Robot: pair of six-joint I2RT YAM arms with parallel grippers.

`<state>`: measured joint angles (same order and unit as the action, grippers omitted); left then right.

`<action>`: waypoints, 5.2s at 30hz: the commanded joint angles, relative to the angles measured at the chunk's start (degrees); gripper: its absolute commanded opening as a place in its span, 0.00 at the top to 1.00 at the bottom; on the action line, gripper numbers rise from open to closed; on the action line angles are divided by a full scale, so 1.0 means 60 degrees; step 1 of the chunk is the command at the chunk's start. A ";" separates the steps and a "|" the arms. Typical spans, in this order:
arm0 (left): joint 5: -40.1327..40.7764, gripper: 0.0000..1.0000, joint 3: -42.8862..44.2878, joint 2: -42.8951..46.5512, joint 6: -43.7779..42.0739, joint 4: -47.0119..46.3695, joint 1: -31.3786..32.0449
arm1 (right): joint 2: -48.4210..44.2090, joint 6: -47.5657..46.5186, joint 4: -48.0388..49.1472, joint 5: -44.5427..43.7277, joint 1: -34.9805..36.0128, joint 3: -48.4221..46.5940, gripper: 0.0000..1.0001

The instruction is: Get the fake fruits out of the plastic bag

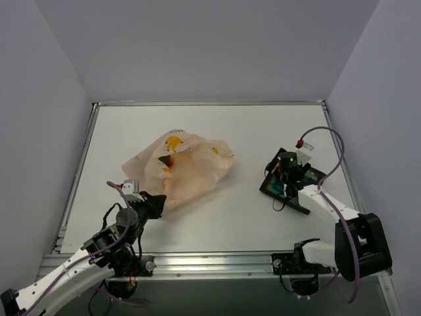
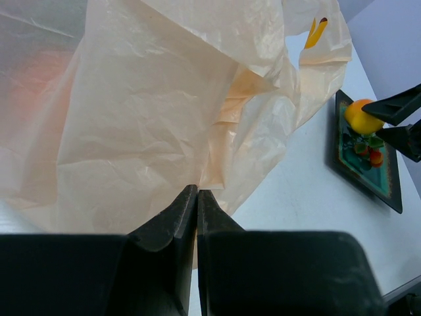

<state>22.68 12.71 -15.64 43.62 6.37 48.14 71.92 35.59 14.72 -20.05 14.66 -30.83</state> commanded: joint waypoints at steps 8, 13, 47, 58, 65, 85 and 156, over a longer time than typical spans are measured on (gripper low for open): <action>0.0278 0.98 0.0928 0.0057 -0.0326 0.0695 -0.0055 | -0.2300 -0.0584 -0.1017 0.0630 0.0208 -0.0472 0.20; 0.0599 0.98 0.1045 0.0116 -0.0253 0.1191 -0.0055 | -0.2992 -0.0966 -0.1004 0.1335 0.2135 -0.1087 0.56; 0.2622 0.98 0.2086 0.1141 0.1315 0.5046 -0.0055 | 0.8536 -0.1201 0.6101 0.1014 0.7738 -0.7109 0.27; 0.2359 0.98 0.1852 0.1391 0.1608 0.5120 -0.0055 | 0.9075 -0.1611 0.5546 0.2551 0.7943 -0.8073 0.09; 0.2212 0.98 0.1793 0.1361 0.1666 0.5018 -0.0055 | 1.0600 -0.1509 0.4754 0.1907 0.7914 -0.9655 0.03; 0.2153 0.98 0.1544 0.1289 0.1271 0.4140 -0.0055 | 0.6737 -0.1992 0.5896 0.2710 0.8090 -0.6000 0.62; 0.1376 0.98 0.0708 0.1083 -0.0649 0.1530 -0.0069 | -0.0974 -0.1023 0.0150 -0.2463 0.6711 -0.1642 0.71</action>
<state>29.12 14.00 -8.27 39.33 15.20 47.99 61.80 37.34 7.14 -41.63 51.64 -37.65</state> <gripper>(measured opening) 0.027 0.368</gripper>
